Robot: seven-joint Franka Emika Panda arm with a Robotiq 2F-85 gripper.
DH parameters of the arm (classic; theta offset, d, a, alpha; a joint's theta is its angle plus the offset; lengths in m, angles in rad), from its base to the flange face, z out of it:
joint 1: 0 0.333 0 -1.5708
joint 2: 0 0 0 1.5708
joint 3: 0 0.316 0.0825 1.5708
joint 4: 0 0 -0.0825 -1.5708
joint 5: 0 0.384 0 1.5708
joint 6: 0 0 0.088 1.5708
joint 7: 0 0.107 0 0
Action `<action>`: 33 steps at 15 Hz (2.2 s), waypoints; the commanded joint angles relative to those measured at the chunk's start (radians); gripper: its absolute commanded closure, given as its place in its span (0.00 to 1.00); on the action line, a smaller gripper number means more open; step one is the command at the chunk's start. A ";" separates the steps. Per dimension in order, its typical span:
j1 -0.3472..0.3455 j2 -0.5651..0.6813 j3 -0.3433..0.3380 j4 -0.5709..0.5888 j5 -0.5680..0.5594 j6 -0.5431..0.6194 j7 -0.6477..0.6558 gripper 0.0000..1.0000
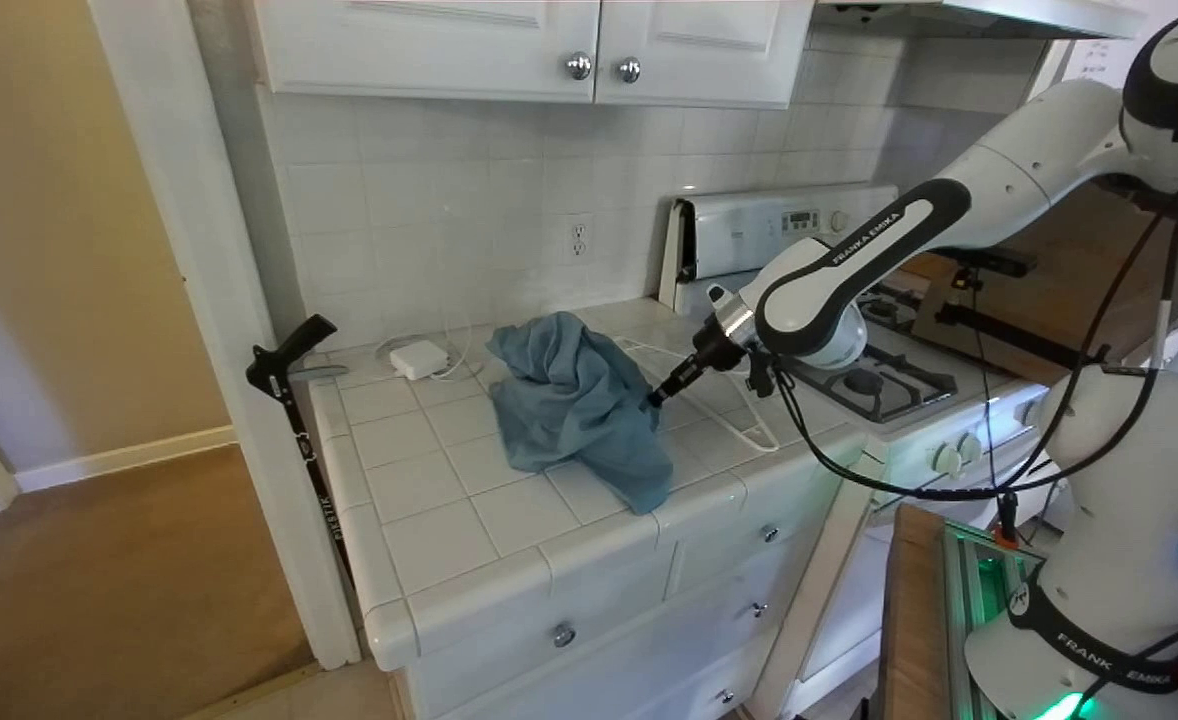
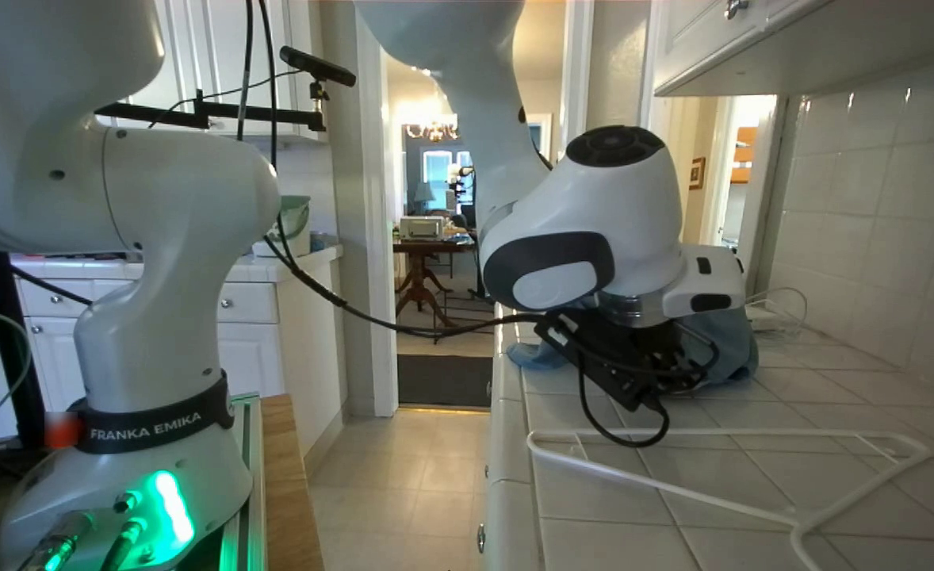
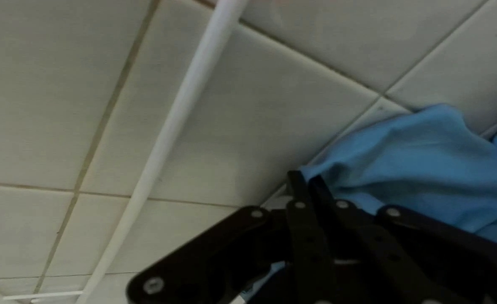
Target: Put the blue object on the coat hanger
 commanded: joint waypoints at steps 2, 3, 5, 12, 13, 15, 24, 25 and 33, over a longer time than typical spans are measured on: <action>-0.021 0.042 0.023 0.012 -0.026 -0.081 0.078 1.00; -0.072 0.061 0.067 -0.003 -0.030 -0.113 0.083 1.00; -0.183 0.106 0.157 -0.031 -0.035 -0.172 0.089 1.00; -0.575 0.241 0.418 -0.087 -0.026 -0.203 0.089 1.00; -0.605 0.252 0.423 -0.092 -0.022 -0.183 0.088 1.00; -0.641 0.277 0.416 -0.088 -0.002 -0.148 0.071 1.00; -0.474 0.323 0.208 -0.103 0.014 -0.062 0.067 1.00; -0.446 0.326 0.178 -0.105 0.014 -0.051 0.067 1.00; -0.145 0.335 -0.131 -0.093 0.008 0.012 0.069 1.00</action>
